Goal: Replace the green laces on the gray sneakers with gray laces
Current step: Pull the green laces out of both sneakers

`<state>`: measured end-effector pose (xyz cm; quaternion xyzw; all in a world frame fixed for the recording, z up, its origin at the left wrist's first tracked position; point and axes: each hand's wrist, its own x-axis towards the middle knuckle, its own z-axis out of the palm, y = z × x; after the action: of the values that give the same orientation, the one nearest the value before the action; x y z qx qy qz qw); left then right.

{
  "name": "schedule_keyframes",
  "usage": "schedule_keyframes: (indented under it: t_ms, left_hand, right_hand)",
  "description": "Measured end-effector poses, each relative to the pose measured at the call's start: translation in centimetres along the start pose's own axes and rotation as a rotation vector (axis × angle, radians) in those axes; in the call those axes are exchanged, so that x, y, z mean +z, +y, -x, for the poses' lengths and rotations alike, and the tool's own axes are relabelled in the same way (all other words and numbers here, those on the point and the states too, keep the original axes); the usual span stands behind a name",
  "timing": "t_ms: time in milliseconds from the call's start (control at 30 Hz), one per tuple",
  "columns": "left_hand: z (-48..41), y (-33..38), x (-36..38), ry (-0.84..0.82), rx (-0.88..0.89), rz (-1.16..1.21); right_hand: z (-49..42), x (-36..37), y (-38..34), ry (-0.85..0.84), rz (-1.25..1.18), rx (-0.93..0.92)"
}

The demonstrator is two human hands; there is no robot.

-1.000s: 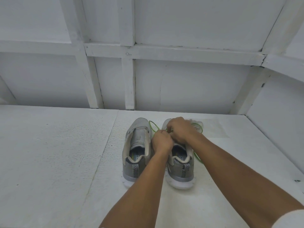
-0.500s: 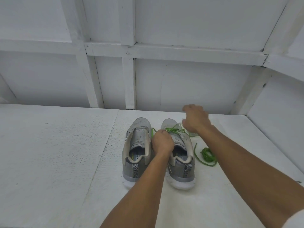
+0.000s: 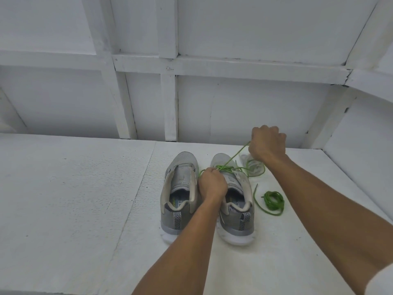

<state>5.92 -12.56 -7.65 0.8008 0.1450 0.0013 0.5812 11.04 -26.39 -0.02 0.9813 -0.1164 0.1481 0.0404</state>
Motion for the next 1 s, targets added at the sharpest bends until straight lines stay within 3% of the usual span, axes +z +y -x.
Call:
schedule_keyframes:
  t_ms: [67, 233, 400, 500, 600, 700, 800, 933, 1000]
  left_hand:
    - [0.0, -0.1, 0.0, 0.000, -0.004, 0.001]
    - [-0.2, -0.2, 0.1, 0.000, 0.016, -0.031]
    - [-0.2, -0.1, 0.1, -0.004, 0.013, -0.039]
    - [-0.1, -0.1, 0.1, -0.005, 0.012, -0.018]
    - [0.0, -0.1, 0.0, -0.003, 0.009, -0.009]
    - [0.0, -0.1, 0.0, -0.002, 0.011, -0.013]
    - [0.0, 0.0, 0.0, 0.000, 0.009, -0.018]
    - [-0.2, -0.2, 0.1, -0.001, 0.016, -0.042]
    - [-0.2, -0.1, 0.0, -0.005, 0.012, -0.041]
  right_hand:
    - [0.1, 0.4, -0.3, -0.041, -0.058, -0.041]
    - [2.0, 2.6, -3.6, -0.283, -0.140, -0.352]
    - [3.0, 3.4, -4.6, -0.334, -0.091, -0.371]
    - [2.4, 1.8, -3.4, -0.142, 0.061, -0.293]
    - [1.2, 0.5, -1.2, 0.074, 0.047, -0.062]
    - [0.8, 1.1, -0.4, 0.077, 0.024, -0.015]
    - [1.4, 2.2, -1.5, 0.011, -0.072, -0.152]
    - [2.4, 3.1, -3.9, -0.254, -0.143, -0.422]
    - [2.9, 3.4, -4.8, -0.226, -0.100, -0.473]
